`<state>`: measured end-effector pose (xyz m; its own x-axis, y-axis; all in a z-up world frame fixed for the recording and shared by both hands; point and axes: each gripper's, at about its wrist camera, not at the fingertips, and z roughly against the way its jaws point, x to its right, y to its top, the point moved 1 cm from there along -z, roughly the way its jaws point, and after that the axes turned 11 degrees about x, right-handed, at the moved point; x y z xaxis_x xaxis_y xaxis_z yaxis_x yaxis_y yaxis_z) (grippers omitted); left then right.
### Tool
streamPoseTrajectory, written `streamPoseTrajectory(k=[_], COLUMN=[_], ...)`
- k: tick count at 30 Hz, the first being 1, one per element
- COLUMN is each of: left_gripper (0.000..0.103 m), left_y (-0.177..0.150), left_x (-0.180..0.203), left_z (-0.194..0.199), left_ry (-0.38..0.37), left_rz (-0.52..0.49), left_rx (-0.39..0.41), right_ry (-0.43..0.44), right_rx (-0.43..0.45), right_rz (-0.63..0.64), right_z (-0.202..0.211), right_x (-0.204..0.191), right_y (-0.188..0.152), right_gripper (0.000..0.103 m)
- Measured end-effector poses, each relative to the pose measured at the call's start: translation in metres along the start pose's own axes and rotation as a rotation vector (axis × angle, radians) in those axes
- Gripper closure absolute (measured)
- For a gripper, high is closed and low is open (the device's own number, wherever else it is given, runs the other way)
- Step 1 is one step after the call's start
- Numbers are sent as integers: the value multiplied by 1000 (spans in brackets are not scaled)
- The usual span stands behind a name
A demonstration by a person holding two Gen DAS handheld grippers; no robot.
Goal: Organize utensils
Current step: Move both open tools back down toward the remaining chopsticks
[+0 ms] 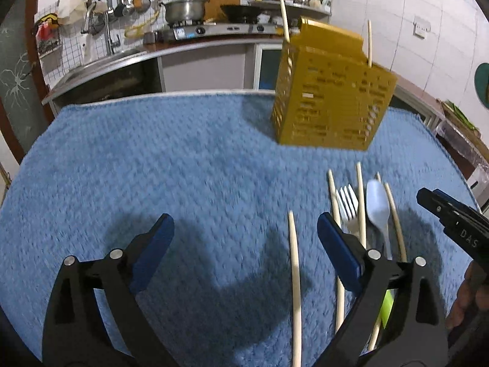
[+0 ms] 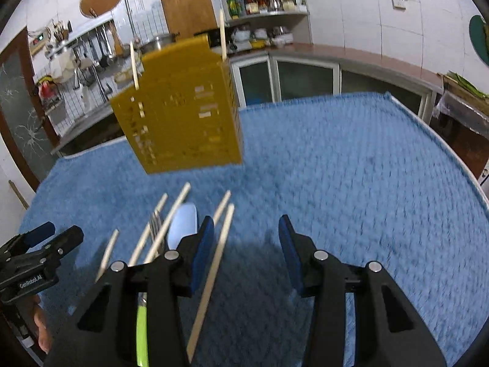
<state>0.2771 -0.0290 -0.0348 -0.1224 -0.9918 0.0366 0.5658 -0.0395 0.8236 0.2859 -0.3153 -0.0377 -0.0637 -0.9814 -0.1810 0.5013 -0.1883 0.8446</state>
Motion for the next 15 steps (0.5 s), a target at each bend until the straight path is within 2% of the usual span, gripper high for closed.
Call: streamPoseTrajectory(k=[5,15], left_gripper=[11,15], left_y=[-7,-19], left_x=[7,14], left_z=[-10,-18], left_ry=[29,-7], left_rz=[-9,8], left_rx=[-48,-94], right_ry=[-15,-30], right_rx=[-39,-92], right_rz=[15,35], right_z=[-10,-24], right_x=[-4,-9], right_y=[-6,-15], right_gripper=[59,59])
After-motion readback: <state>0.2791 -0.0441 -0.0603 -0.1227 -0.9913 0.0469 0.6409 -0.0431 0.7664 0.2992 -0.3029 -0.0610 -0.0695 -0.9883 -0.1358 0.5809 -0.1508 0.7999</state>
